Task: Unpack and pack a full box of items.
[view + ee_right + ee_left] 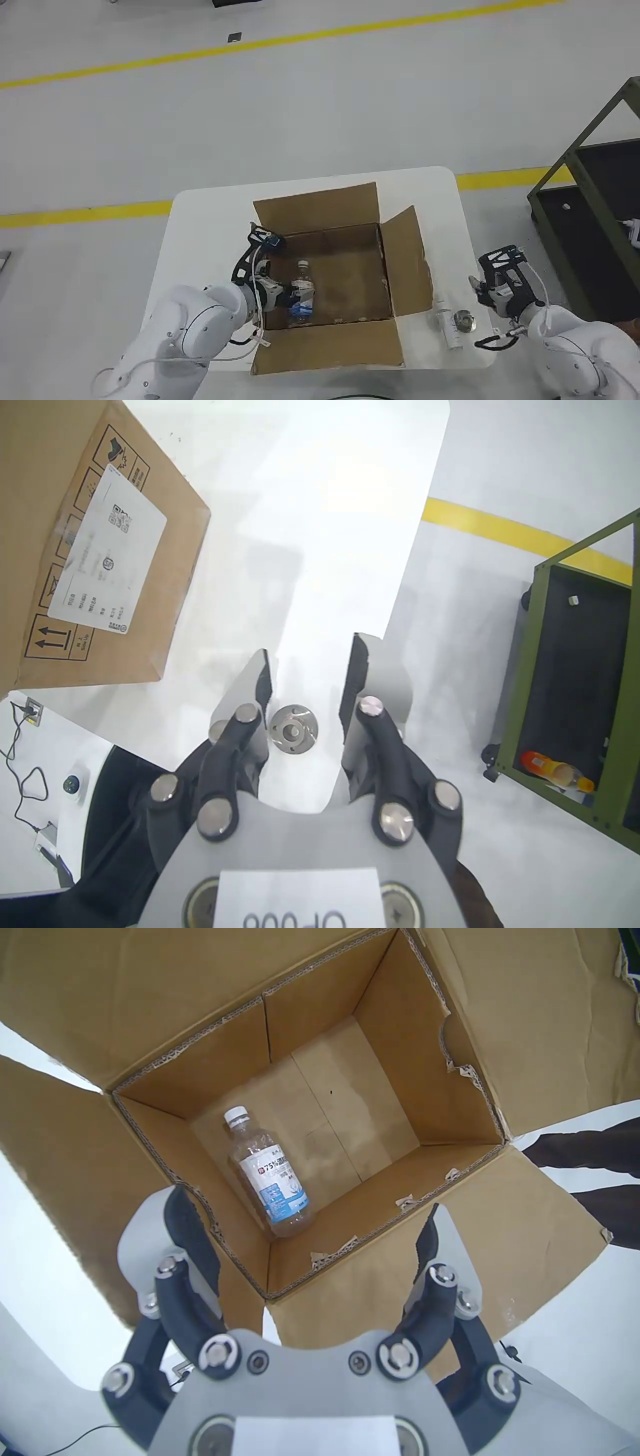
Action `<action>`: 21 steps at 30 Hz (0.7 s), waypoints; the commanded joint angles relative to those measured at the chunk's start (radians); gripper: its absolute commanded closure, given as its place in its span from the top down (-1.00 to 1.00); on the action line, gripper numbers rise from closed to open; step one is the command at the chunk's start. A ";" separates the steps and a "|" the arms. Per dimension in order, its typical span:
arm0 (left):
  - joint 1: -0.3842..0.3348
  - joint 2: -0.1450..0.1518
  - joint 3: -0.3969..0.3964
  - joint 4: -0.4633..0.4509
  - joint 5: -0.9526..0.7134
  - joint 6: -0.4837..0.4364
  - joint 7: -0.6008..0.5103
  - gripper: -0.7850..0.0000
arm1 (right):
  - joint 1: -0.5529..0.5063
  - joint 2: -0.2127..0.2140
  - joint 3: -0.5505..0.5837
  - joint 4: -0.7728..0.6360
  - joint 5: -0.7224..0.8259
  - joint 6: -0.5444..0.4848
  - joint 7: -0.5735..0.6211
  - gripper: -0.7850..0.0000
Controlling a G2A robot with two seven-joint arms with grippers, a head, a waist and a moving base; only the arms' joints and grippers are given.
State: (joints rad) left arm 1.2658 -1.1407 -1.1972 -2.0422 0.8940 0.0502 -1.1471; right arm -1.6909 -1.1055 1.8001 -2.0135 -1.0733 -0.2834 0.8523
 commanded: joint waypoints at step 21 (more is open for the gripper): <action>0.000 0.000 0.000 0.000 0.000 0.000 0.000 1.00 | 0.120 -0.007 -0.309 0.018 -0.178 0.072 0.396 -1.00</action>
State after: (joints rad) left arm 1.2658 -1.1407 -1.1973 -2.0422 0.8939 0.0502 -1.1471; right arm -1.5914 -1.1118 1.5081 -2.0124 -1.2585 -0.2006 1.2214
